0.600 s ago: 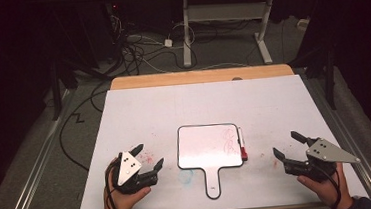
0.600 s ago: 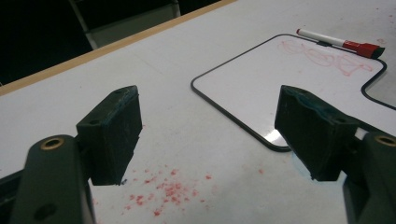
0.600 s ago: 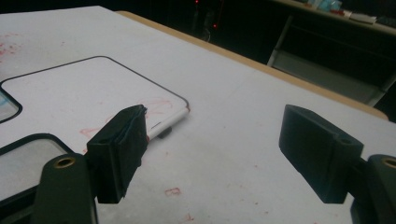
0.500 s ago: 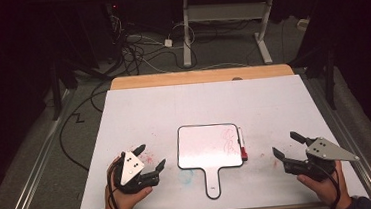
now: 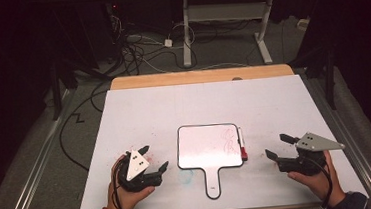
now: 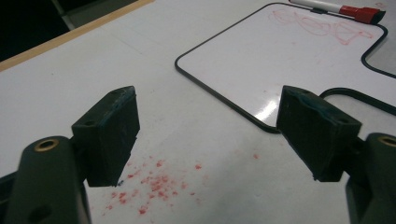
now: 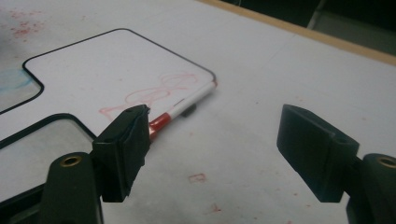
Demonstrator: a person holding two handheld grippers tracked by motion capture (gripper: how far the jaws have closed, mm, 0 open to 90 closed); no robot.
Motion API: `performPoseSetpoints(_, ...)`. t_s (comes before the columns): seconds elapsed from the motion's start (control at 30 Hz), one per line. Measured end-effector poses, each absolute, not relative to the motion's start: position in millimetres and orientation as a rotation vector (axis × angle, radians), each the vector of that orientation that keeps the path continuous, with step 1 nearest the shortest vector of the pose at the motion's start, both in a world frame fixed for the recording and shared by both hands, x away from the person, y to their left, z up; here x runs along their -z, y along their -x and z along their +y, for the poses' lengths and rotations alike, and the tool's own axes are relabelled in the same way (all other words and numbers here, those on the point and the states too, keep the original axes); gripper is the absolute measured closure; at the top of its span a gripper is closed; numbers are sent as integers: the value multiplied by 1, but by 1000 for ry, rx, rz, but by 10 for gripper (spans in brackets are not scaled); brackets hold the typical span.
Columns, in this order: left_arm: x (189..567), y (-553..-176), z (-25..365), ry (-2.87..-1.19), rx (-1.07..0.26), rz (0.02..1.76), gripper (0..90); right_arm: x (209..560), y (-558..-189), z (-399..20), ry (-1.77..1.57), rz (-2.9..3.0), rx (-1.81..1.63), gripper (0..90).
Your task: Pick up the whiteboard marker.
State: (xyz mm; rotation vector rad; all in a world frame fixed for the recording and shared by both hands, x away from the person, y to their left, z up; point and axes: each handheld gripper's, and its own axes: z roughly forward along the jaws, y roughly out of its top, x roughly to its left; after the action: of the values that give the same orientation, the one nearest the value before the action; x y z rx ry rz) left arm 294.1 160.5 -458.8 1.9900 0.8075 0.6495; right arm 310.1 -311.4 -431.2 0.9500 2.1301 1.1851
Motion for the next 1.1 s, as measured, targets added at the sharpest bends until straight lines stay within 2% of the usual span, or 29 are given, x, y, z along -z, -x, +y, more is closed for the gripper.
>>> performPoseSetpoints(0.2, 459, -292, 161, -2004, -676, 787, 199, 430, -320, -299, -971, 2221, -1191, 312)
performPoseSetpoints(0.47, 461, -289, 156, -2048, -682, 784, 202, 428, -354, -280, -1137, 2386, -1179, 415)
performPoseSetpoints(0.77, 464, -291, 154, -2074, -677, 788, 202, 447, -417, -258, -1407, 2468, -1098, 506)
performPoseSetpoints(0.87, 465, -292, 153, -2087, -672, 791, 202, 452, -424, -255, -1431, 2491, -1087, 512)
performPoseSetpoints(0.9, 465, -292, 153, -2090, -667, 793, 203, 457, -429, -251, -1436, 2516, -1062, 565)
performPoseSetpoints(0.97, 466, -292, 153, -2095, -659, 789, 203, 460, -430, -248, -1441, 2522, -1050, 577)
performPoseSetpoints(1.0, 466, -292, 153, -2098, -659, 790, 203, 460, -433, -246, -1424, 2521, -1047, 642)
performPoseSetpoints(1.03, 466, -292, 152, -2100, -657, 790, 203, 460, -433, -246, -1424, 2521, -1047, 642)
performPoseSetpoints(1.1, 466, -292, 152, -2101, -652, 786, 203, 462, -435, -244, -1413, 2513, -1052, 721)
